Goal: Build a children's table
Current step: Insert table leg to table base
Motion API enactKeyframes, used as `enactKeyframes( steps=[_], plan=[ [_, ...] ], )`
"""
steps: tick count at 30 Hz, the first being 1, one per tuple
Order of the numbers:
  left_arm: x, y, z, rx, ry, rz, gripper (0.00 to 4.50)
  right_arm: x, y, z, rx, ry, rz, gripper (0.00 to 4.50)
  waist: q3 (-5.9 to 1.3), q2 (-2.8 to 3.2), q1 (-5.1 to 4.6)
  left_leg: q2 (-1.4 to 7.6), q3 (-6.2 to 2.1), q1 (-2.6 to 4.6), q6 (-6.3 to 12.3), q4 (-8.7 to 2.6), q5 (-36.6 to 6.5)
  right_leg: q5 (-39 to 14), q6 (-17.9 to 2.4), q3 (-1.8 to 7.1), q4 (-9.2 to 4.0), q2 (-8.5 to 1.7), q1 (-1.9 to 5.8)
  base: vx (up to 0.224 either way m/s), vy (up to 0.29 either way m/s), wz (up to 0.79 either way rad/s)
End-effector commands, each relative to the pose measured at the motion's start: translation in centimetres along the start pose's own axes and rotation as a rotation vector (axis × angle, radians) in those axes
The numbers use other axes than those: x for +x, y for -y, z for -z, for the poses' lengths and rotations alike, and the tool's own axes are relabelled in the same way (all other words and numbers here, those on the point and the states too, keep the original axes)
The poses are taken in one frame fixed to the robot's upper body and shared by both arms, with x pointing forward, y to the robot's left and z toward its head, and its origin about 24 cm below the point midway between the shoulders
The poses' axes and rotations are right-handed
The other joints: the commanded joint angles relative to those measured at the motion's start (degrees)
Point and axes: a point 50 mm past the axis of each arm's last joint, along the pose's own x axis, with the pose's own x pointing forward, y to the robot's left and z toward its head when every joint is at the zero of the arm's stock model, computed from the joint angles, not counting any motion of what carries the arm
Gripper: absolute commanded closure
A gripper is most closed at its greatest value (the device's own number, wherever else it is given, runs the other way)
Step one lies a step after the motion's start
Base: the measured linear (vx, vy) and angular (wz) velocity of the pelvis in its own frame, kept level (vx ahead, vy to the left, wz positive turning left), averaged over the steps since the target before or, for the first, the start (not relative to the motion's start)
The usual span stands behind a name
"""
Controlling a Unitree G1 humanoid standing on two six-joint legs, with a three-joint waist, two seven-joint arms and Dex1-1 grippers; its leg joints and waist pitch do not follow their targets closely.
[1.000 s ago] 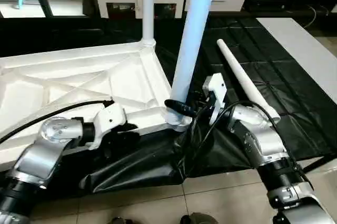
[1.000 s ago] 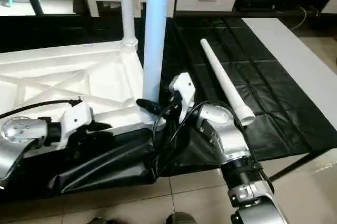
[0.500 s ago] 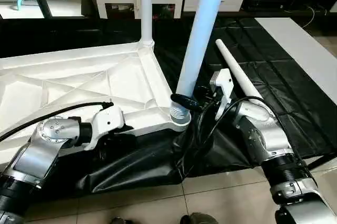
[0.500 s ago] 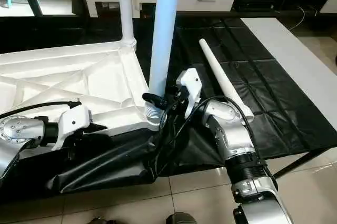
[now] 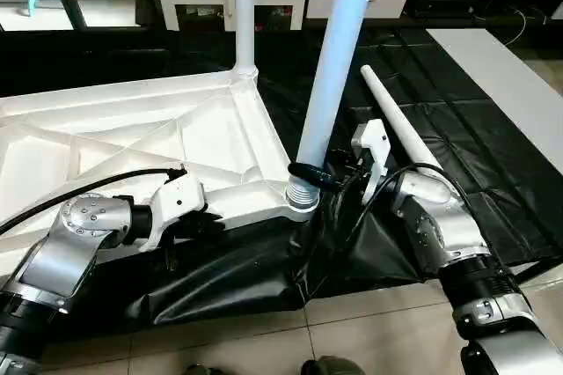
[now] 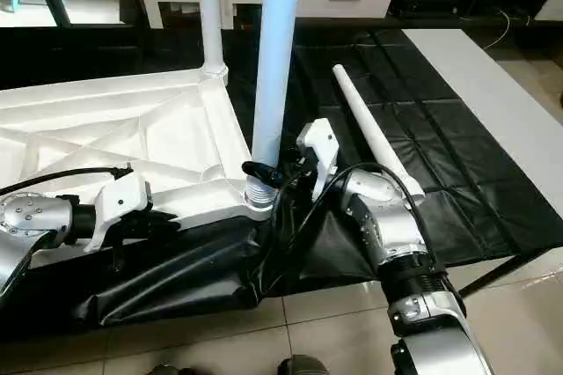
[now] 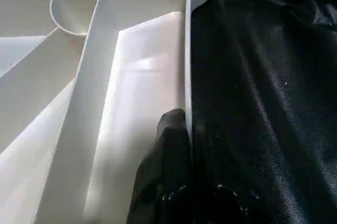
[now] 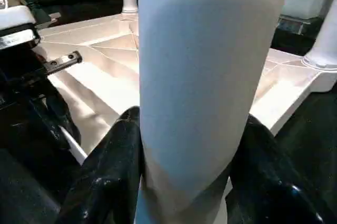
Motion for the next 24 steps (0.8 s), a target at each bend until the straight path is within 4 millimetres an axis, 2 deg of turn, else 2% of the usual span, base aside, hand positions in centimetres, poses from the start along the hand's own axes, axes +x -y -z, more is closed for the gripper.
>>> enactKeyframes(
  steps=[1,7,10,14,20,21,24],
  plan=[
    [0.6,1.2,1.6,-0.032,-0.073,0.068,4.45,-0.6,-0.1,0.5,0.004,-0.031,-0.051,2.62,-3.00,0.55,0.27,3.74,-1.98,1.72,2.01,-4.97,-12.54,-9.61,-15.89,2.82,-4.05,-3.62,1.51,0.000,0.000,0.00],
    [0.6,1.1,1.5,-0.029,-0.070,0.072,4.45,-1.0,-0.4,1.7,0.002,-0.070,-0.091,2.62,-3.07,0.53,0.27,3.78,-1.80,1.81,2.95,-4.95,-10.52,-7.05,-16.70,2.78,-3.88,-3.66,1.60,0.000,0.000,0.00],
    [0.6,1.1,1.5,-0.026,-0.069,0.073,4.45,-1.1,-0.3,2.1,-0.008,-0.082,-0.073,2.62,-2.87,0.59,0.33,3.84,-1.77,1.86,3.11,-5.07,-11.06,-7.87,-16.86,2.79,-4.05,-3.69,1.51,0.000,0.000,0.00],
    [0.6,1.0,1.4,-0.023,-0.069,0.073,4.49,-1.1,0.1,2.6,-0.002,-0.071,-0.017,2.62,-2.64,0.72,0.17,3.87,-1.89,2.03,1.37,-5.37,-14.46,-11.84,-16.32,2.82,-4.42,-3.65,1.22,0.000,0.000,0.00],
    [0.6,1.0,1.4,-0.022,-0.069,0.073,4.50,-0.5,-0.1,3.4,0.020,-0.073,-0.014,2.63,-2.38,0.76,-0.01,3.88,-2.05,1.99,0.30,-5.67,-17.56,-14.42,-15.57,2.89,-4.70,-3.72,1.04,0.000,0.000,0.00],
    [0.6,0.9,1.4,-0.021,-0.071,0.073,4.50,-0.4,-0.2,3.7,0.029,-0.080,-0.025,2.63,-2.24,0.74,-0.09,3.93,-2.24,1.95,-0.27,-5.84,-18.97,-16.76,-14.85,2.90,-4.89,-3.78,0.99,0.000,0.000,0.00],
    [0.5,0.9,1.4,-0.019,-0.074,0.074,4.50,-0.2,-0.3,4.0,0.044,-0.101,-0.056,2.63,-2.11,0.71,-0.17,3.97,-2.38,2.06,-0.87,-5.97,-20.75,-19.16,-14.08,2.94,-5.13,-3.82,0.76,0.000,0.000,0.00]
  ],
)
